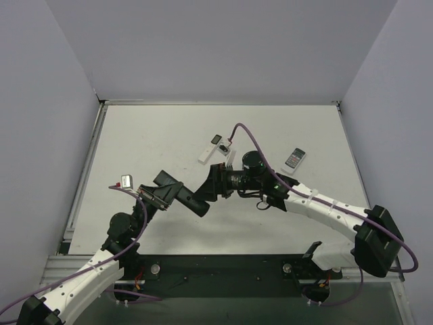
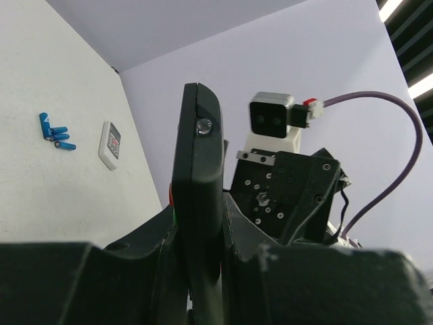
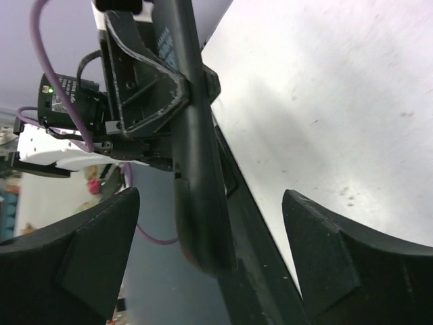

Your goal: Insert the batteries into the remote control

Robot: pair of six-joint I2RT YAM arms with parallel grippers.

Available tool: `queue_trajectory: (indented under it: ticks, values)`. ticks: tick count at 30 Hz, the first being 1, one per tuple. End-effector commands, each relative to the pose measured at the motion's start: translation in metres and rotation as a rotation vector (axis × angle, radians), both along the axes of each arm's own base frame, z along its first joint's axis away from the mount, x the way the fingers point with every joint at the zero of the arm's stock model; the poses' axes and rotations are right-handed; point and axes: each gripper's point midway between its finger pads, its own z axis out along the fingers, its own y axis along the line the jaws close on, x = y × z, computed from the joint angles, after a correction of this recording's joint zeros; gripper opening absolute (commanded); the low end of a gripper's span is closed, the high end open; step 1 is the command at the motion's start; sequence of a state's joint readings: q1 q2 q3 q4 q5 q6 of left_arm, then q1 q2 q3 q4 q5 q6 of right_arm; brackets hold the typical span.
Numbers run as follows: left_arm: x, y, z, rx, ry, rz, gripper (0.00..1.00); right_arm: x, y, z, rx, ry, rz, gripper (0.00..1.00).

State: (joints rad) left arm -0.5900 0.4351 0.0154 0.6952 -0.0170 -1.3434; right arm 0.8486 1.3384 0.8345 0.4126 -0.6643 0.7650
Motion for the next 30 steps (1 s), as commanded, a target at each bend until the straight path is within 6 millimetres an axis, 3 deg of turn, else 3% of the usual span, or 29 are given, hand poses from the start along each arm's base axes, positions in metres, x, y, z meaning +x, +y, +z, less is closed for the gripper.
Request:
queue_trajectory:
  ticks: [1,3,7,10,11,12,13,14,15,17,19,20,22,24,25,27,28,30]
  values:
    - [-0.001,-0.001,-0.007,0.046,-0.023,0.007,0.0,0.021,-0.028,0.069,0.068,-0.293,-0.072,0.84]
    - [0.002,-0.002,-0.018,0.095,-0.001,0.015,0.0,0.029,-0.046,0.07,0.022,-0.363,-0.112,0.86]
    - [0.006,-0.004,-0.021,0.136,0.006,0.021,0.0,0.031,-0.069,0.063,-0.039,-0.422,-0.132,0.87]
    - [0.014,-0.005,-0.032,0.196,0.056,0.038,0.0,0.033,-0.083,0.045,-0.116,-0.439,-0.156,0.87]
    - [0.018,-0.006,-0.028,0.227,0.067,0.046,0.0,0.031,-0.09,0.035,-0.156,-0.427,-0.162,0.87]
    - [0.022,-0.005,-0.048,0.343,0.124,0.056,0.0,0.033,-0.095,0.031,-0.181,-0.432,-0.177,0.87]
    - [0.027,-0.002,-0.054,0.401,0.151,0.078,0.0,0.037,-0.102,0.027,-0.218,-0.455,-0.201,0.87]
    - [0.033,-0.003,-0.047,0.451,0.163,0.089,0.0,0.037,-0.108,0.023,-0.244,-0.46,-0.216,0.87]
    - [0.034,0.001,-0.067,0.572,0.211,0.092,0.0,0.035,-0.115,0.017,-0.28,-0.456,-0.223,0.87]
    - [0.043,0.005,-0.085,0.697,0.283,0.103,0.0,0.038,-0.128,0.013,-0.337,-0.481,-0.257,0.87]
    - [0.051,0.007,-0.084,0.825,0.295,0.095,0.0,0.039,-0.137,0.011,-0.376,-0.496,-0.279,0.87]
    - [0.055,0.007,-0.099,0.9,0.341,0.077,0.0,0.039,-0.145,0.007,-0.414,-0.503,-0.292,0.87]
    - [0.066,0.011,-0.095,1.013,0.362,0.073,0.0,0.04,-0.154,0.005,-0.447,-0.512,-0.313,0.87]
    - [0.073,0.02,-0.117,1.147,0.431,0.04,0.0,0.039,-0.163,0.003,-0.479,-0.523,-0.329,0.87]
    - [0.084,0.021,-0.108,1.172,0.425,0.056,0.0,0.039,-0.166,0.001,-0.492,-0.522,-0.335,0.87]
    - [0.093,0.032,-0.125,1.272,0.481,0.031,0.0,0.038,-0.174,0.0,-0.51,-0.529,-0.356,0.87]
    - [0.103,0.032,-0.118,1.28,0.478,0.031,0.0,0.036,-0.177,-0.003,-0.521,-0.528,-0.358,0.87]
    - [0.109,0.044,-0.137,1.37,0.539,-0.011,0.0,0.036,-0.183,-0.003,-0.534,-0.534,-0.378,0.87]
